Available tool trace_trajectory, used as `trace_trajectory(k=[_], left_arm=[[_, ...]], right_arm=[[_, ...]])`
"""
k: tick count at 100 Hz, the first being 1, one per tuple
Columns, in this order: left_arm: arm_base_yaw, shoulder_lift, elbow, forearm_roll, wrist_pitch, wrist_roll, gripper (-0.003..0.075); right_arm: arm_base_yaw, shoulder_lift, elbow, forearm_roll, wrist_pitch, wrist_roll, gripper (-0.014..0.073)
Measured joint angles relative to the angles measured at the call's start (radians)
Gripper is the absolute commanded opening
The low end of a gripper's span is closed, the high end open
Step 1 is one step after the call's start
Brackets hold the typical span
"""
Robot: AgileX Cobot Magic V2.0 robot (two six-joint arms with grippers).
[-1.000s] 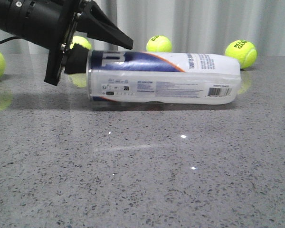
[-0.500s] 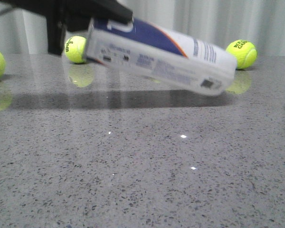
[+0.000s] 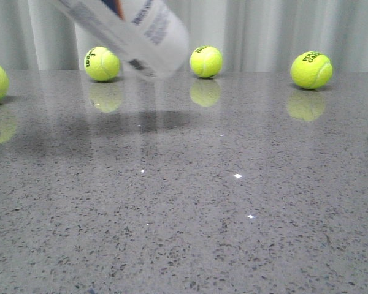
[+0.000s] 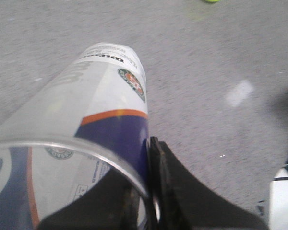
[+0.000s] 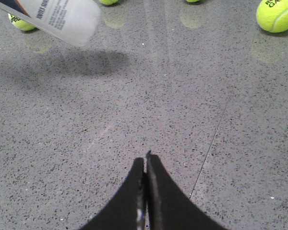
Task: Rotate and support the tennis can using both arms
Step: 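Lift the can's end with the left gripper, tilting it upright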
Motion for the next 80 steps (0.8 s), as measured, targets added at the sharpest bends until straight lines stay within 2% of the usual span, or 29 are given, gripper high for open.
trace_trajectory(k=[17,33,80], left_arm=[[-0.103,-0.021,-0.010,0.177,0.018,-0.098,-0.0021],[-0.188,-0.022,-0.010,0.238,0.019,-0.115,-0.0021],[-0.198,0.049,-0.012,0.284,0.022,-0.123,-0.0020]], right_arm=[[0.000,0.000,0.000,0.000,0.000,0.000,-0.0066],[0.000,0.000,0.000,0.000,0.000,0.000,-0.0066],[0.000,0.000,0.000,0.000,0.000,0.000,-0.0066]])
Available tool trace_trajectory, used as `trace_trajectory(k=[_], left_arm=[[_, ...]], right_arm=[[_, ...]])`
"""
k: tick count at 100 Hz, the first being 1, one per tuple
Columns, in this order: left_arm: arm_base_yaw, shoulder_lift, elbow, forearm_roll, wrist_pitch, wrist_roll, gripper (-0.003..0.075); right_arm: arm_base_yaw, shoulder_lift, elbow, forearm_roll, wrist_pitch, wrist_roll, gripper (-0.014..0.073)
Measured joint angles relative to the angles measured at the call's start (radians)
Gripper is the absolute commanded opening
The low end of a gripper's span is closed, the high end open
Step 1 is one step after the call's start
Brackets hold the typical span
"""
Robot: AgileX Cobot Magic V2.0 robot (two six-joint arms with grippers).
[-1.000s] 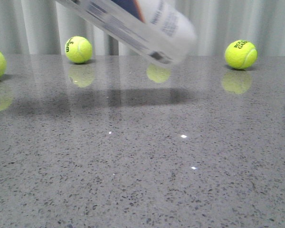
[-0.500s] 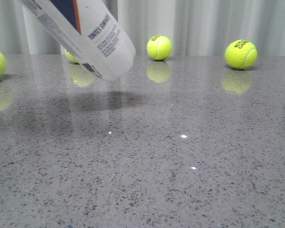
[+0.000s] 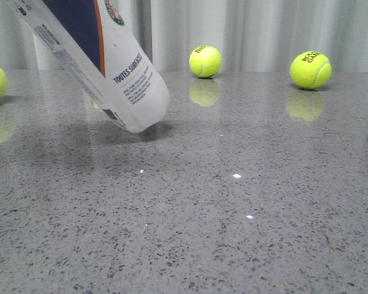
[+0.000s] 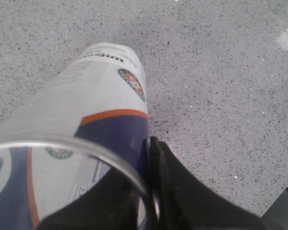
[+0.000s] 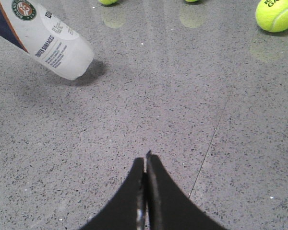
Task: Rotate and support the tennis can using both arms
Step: 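Lift the can's end with the left gripper, tilting it upright, then release the upright can with the left gripper and withdraw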
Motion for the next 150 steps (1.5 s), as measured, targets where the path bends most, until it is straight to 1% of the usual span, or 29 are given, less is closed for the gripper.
trace_trajectory(k=[7,10,13,14,19,21,26,28,29,31,33,35,36,38,39,44,47,51,73,104,121,134,150], left_arm=[[0.000,0.003,0.000,0.000,0.000,0.000,-0.0008],[0.000,0.003,0.000,0.000,0.000,0.000,0.0009],[0.000,0.004,0.000,0.000,0.000,0.000,0.0045],[0.000,0.004,0.000,0.000,0.000,0.000,0.0045],[0.000,0.004,0.000,0.000,0.000,0.000,0.0116],[0.000,0.004,0.000,0.000,0.000,0.000,0.0125],[0.000,0.004,0.000,0.000,0.000,0.000,0.0218],[0.000,0.004,0.000,0.000,0.000,0.000,0.0229],[0.000,0.004,0.000,0.000,0.000,0.000,0.0265],[0.000,0.004,0.000,0.000,0.000,0.000,0.0290],[0.000,0.004,0.000,0.000,0.000,0.000,0.0341],[0.000,0.004,0.000,0.000,0.000,0.000,0.0354],[0.000,0.004,0.000,0.000,0.000,0.000,0.0391],[0.000,0.004,-0.002,0.000,0.000,0.000,0.0427],[0.000,0.004,-0.002,0.000,0.000,0.000,0.0427],[0.000,0.004,-0.007,0.000,0.000,0.000,0.0501],[0.000,0.004,-0.009,0.000,0.000,0.000,0.0526],[0.000,0.004,-0.020,0.000,0.000,0.000,0.0537],[0.000,0.029,-0.095,0.004,0.000,0.000,0.0535],[0.000,0.206,-0.252,-0.009,-0.005,0.000,0.0534],[0.000,0.269,-0.347,-0.029,-0.016,0.000,0.0534],[0.000,0.294,-0.385,-0.033,-0.025,0.000,0.0534],[0.000,0.298,-0.396,-0.035,-0.036,0.000,0.0533]], right_arm=[[0.000,0.000,0.000,0.000,0.000,0.000,-0.0066],[0.000,0.000,0.000,0.000,0.000,0.000,-0.0066],[0.000,0.000,0.000,0.000,0.000,0.000,-0.0066],[0.000,0.000,0.000,0.000,0.000,0.000,-0.0066],[0.000,0.000,0.000,0.000,0.000,0.000,-0.0066],[0.000,0.000,0.000,0.000,0.000,0.000,-0.0066],[0.000,0.000,0.000,0.000,0.000,0.000,-0.0066],[0.000,0.000,0.000,0.000,0.000,0.000,-0.0066],[0.000,0.000,0.000,0.000,0.000,0.000,-0.0066],[0.000,0.000,0.000,0.000,0.000,0.000,-0.0066],[0.000,0.000,0.000,0.000,0.000,0.000,-0.0066],[0.000,0.000,0.000,0.000,0.000,0.000,-0.0066],[0.000,0.000,0.000,0.000,0.000,0.000,-0.0066],[0.000,0.000,0.000,0.000,0.000,0.000,-0.0066],[0.000,0.000,0.000,0.000,0.000,0.000,-0.0066],[0.000,0.000,0.000,0.000,0.000,0.000,-0.0066],[0.000,0.000,0.000,0.000,0.000,0.000,-0.0066],[0.000,0.000,0.000,0.000,0.000,0.000,-0.0066],[0.000,0.000,0.000,0.000,0.000,0.000,-0.0066],[0.000,0.000,0.000,0.000,0.000,0.000,-0.0066],[0.000,0.000,0.000,0.000,0.000,0.000,-0.0066],[0.000,0.000,0.000,0.000,0.000,0.000,-0.0066],[0.000,0.000,0.000,0.000,0.000,0.000,-0.0066]])
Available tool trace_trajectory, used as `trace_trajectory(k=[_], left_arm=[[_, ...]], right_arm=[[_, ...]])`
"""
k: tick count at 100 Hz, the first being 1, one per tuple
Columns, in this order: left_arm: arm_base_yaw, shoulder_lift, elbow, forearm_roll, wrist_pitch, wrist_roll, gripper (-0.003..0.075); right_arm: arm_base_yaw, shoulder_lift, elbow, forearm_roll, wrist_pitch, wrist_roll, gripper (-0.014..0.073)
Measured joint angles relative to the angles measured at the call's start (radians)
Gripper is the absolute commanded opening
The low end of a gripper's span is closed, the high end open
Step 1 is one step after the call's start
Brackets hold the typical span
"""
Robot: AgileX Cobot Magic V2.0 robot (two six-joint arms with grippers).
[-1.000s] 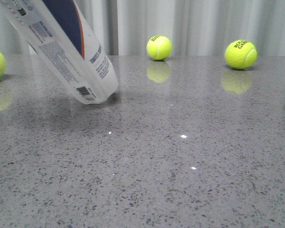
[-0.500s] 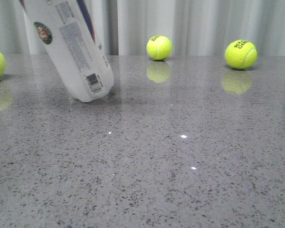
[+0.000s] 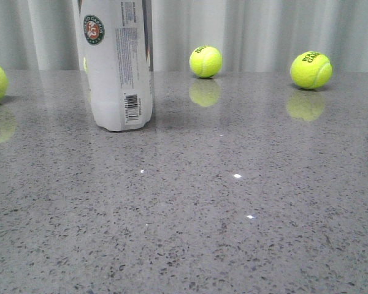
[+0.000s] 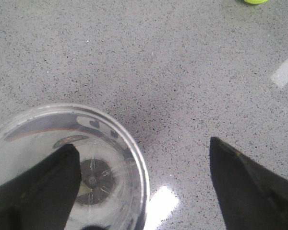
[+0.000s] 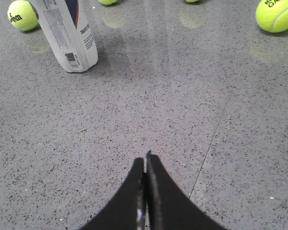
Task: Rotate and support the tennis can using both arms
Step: 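Release the upright can with the left gripper and withdraw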
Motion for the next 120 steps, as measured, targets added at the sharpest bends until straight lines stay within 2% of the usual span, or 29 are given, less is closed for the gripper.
trace_trajectory(k=[8,17,29,39,43,101,120], left_arm=[[0.000,0.000,0.000,0.000,-0.019,0.000,0.0508],[0.000,-0.009,0.000,-0.009,-0.061,0.008,0.0426],[-0.006,-0.063,0.023,-0.011,-0.145,0.020,0.0227],[-0.015,-0.143,0.098,-0.016,-0.254,0.022,0.0034],[-0.015,-0.182,0.133,-0.018,-0.301,0.023,-0.0020],[-0.017,-0.718,0.863,-0.015,-0.733,0.025,-0.0020],[-0.017,-0.891,1.052,-0.015,-0.809,0.025,-0.0020]], right_arm=[[0.000,0.000,0.000,0.000,0.000,0.000,-0.0066],[0.000,0.000,0.000,0.000,0.000,0.000,-0.0066],[0.000,0.000,0.000,0.000,0.000,0.000,-0.0066],[0.000,0.000,0.000,0.000,0.000,0.000,-0.0066],[0.000,0.000,0.000,0.000,0.000,0.000,-0.0066],[0.000,0.000,0.000,0.000,0.000,0.000,-0.0066],[0.000,0.000,0.000,0.000,0.000,0.000,-0.0066]])
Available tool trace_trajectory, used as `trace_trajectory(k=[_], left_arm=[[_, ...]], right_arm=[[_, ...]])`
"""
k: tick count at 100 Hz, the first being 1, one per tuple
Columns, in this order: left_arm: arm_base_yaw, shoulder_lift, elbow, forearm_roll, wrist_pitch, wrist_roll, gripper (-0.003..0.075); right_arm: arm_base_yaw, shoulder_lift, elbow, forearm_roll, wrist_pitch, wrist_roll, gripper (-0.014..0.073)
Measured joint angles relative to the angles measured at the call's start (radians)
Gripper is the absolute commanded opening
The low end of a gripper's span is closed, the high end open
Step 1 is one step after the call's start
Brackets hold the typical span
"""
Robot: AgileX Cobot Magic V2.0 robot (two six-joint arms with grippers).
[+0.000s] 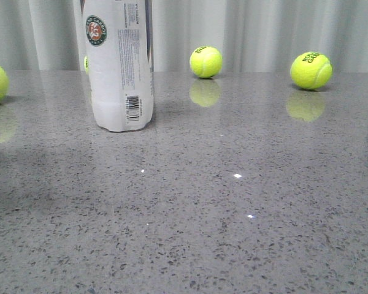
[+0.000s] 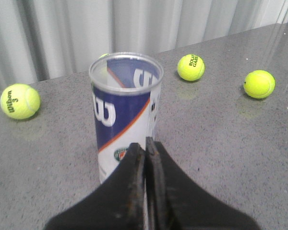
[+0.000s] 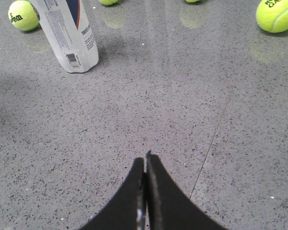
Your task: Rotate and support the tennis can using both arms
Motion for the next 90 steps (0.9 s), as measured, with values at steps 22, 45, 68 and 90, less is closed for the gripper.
trace_trajectory(k=[22,45,68,90], left_arm=[[0.000,-0.163,0.173,0.015,-0.006,0.000,-0.0021],[0.000,-0.315,0.333,0.018,-0.064,0.000,-0.0021],[0.000,-0.435,0.494,0.047,-0.209,0.000,-0.0021],[0.114,-0.521,0.644,0.167,-0.337,-0.098,-0.0021]], right_arm=[[0.000,0.000,0.000,0.000,0.000,0.000,-0.0066],[0.000,0.000,0.000,0.000,0.000,0.000,-0.0066],[0.000,0.000,0.000,0.000,0.000,0.000,-0.0066],[0.000,0.000,0.000,0.000,0.000,0.000,-0.0066]])
